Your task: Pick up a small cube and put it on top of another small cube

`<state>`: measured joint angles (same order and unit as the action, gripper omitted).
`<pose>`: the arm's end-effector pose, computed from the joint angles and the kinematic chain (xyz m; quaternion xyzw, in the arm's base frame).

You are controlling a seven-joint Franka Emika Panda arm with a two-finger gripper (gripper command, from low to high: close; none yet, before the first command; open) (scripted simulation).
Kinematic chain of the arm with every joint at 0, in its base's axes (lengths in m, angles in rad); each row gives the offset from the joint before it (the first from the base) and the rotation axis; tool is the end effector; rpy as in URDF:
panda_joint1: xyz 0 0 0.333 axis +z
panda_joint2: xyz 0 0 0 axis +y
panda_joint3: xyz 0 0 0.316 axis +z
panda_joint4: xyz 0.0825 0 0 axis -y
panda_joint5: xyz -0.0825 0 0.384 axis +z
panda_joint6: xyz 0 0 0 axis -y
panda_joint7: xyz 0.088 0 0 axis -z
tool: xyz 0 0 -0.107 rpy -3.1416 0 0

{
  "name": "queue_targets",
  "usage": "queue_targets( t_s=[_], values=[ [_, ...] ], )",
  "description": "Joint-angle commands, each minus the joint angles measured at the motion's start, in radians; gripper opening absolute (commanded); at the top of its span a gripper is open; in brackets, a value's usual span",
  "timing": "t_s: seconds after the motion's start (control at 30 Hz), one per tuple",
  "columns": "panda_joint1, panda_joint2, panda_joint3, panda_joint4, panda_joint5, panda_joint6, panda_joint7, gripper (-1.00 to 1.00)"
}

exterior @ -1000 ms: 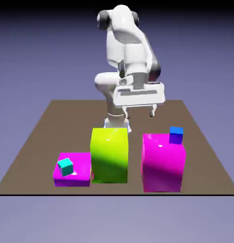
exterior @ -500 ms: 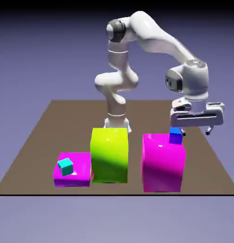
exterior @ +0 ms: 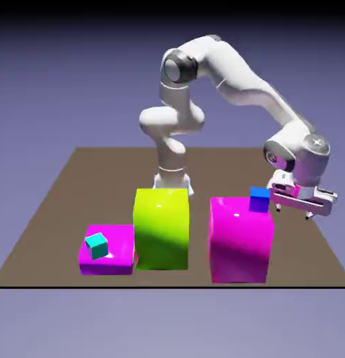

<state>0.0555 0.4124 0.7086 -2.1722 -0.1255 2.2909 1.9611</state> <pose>0.3897 0.3754 0.2312 0.8398 -0.5274 -0.1073 0.0712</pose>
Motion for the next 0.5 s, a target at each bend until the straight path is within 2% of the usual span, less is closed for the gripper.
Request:
queue_targets(
  t_s=[0.0, 0.3, 0.47],
  values=[
    [-0.026, -0.007, 0.023, -0.036, -0.028, 0.033, -0.004, 0.00],
    [-0.263, -0.069, 0.233, -0.362, -0.281, 0.331, -0.039, 0.00],
    [-0.143, 0.020, 0.089, -0.338, -0.405, 0.395, 0.049, 0.00]
  ],
)
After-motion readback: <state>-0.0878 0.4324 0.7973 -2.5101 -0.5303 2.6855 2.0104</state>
